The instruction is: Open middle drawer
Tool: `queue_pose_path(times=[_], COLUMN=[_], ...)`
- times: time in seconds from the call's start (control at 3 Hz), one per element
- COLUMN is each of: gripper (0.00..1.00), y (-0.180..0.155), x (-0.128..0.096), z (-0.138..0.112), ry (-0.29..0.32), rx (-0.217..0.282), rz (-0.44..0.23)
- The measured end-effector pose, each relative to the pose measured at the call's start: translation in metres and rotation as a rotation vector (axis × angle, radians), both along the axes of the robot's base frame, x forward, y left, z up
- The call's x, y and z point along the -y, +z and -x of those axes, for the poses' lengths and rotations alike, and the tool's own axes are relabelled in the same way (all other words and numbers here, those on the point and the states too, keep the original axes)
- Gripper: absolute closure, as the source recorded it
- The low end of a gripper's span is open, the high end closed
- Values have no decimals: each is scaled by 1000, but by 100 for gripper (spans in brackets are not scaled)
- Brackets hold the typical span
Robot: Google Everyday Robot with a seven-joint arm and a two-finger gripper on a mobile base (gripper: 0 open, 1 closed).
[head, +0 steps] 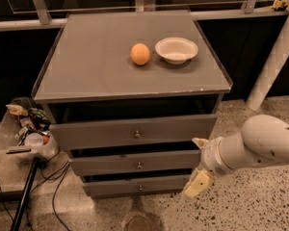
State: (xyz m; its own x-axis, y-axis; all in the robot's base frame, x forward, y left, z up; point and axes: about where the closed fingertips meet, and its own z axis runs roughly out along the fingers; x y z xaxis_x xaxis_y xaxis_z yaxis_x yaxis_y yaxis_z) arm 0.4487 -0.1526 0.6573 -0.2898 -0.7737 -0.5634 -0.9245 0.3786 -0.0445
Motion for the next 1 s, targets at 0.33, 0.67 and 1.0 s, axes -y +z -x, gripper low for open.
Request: queue_pose_path(times=[0.33,0.67,1.0], gripper=[0,0,0], y=[-40,-72,-125], x=[10,17,7], z=[-1,-17,-48], ry=[16,15,35], rx=[83,180,207], rz=[-35,-38,-60])
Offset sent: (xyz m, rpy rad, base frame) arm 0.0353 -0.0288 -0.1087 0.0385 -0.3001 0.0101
